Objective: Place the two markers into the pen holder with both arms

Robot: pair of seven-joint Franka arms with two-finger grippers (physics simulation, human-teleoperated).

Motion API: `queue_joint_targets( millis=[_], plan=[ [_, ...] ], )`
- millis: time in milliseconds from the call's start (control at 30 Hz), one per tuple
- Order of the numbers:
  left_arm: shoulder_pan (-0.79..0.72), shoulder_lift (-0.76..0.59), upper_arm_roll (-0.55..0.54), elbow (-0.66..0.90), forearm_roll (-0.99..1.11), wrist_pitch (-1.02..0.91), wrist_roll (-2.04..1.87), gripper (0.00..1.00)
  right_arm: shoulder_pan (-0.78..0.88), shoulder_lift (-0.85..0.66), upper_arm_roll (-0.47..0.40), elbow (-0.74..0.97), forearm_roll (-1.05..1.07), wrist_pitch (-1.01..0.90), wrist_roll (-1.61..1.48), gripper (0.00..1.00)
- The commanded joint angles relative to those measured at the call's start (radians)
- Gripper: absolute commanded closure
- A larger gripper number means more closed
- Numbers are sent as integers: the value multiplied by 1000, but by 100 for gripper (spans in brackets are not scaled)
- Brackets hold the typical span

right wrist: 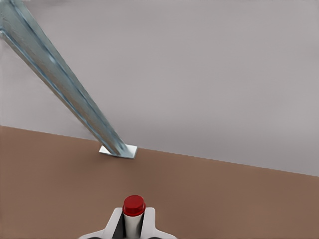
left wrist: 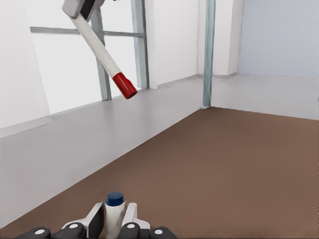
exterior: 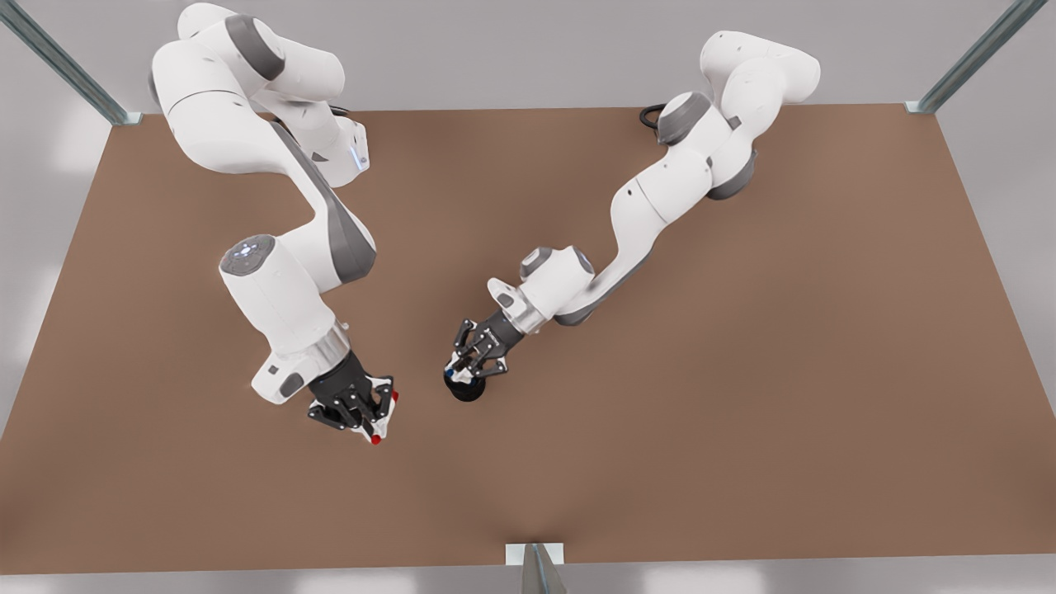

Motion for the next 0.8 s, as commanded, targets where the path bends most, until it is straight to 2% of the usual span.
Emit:
queue_joint_targets(
  millis=[0, 33, 67, 100, 133, 167, 200, 300, 367, 400, 433, 500, 600, 667, 700, 767],
  plan=[
    [-4, 10, 0, 0, 6, 5, 53, 51, 13, 7, -2, 1, -48, 114, 403, 76],
    [-15, 10, 0, 0, 4, 3, 52, 48, 16, 9, -2, -1, -61, 114, 412, 76],
    [-15, 11, 0, 0, 4, 5, 52, 38, 17, 7, 0, -1, -59, 114, 412, 76],
    [-11, 10, 0, 0, 4, 3, 33, 12, 19, 9, -2, -1, -61, 114, 417, 76],
    [8, 0, -1, 0, 4, -6, 18, 0, 23, 7, -2, -1, -65, 116, 430, 76],
    [58, -16, -33, 2, 4, -101, 13, 0, 33, 9, -2, -7, -114, 148, 496, 76],
    [187, -29, -124, 5, 4, -294, 13, 0, 42, 7, -2, -51, -168, 228, 583, 76],
    [508, -188, -147, 6, 3, -909, -195, 0, 43, -27, 8, -124, -321, 332, 838, 76],
    [614, -322, -116, 11, 7, -1310, -434, 0, 43, -73, 28, -194, -475, 334, 1001, 76],
    [646, -403, -66, 13, 12, -1518, -505, 0, 45, -85, 34, -219, -552, 334, 1070, 76],
    [657, -510, 8, 13, 118, -1695, -519, 0, 45, -97, 41, -249, -660, 334, 1174, 76],
    [684, -647, 63, 16, 264, -1916, -580, 0, 46, -108, 43, -285, -795, 332, 1309, 76],
    [746, -826, 87, 16, 251, -2077, -593, 0, 71, -86, 46, -295, -1009, 326, 1522, 76],
    [522, -975, 413, -65, 75, -2060, -583, 0, 71, -65, 46, -289, -1161, 324, 1697, 76],
    [477, -1026, 476, -150, 54, -2006, -580, 0, 86, -60, 46, -288, -1194, 305, 1759, 76],
    [454, -1044, 508, -182, 52, -1988, -579, 0, 100, -50, 44, -286, -1259, 277, 1843, 76]
  ],
)
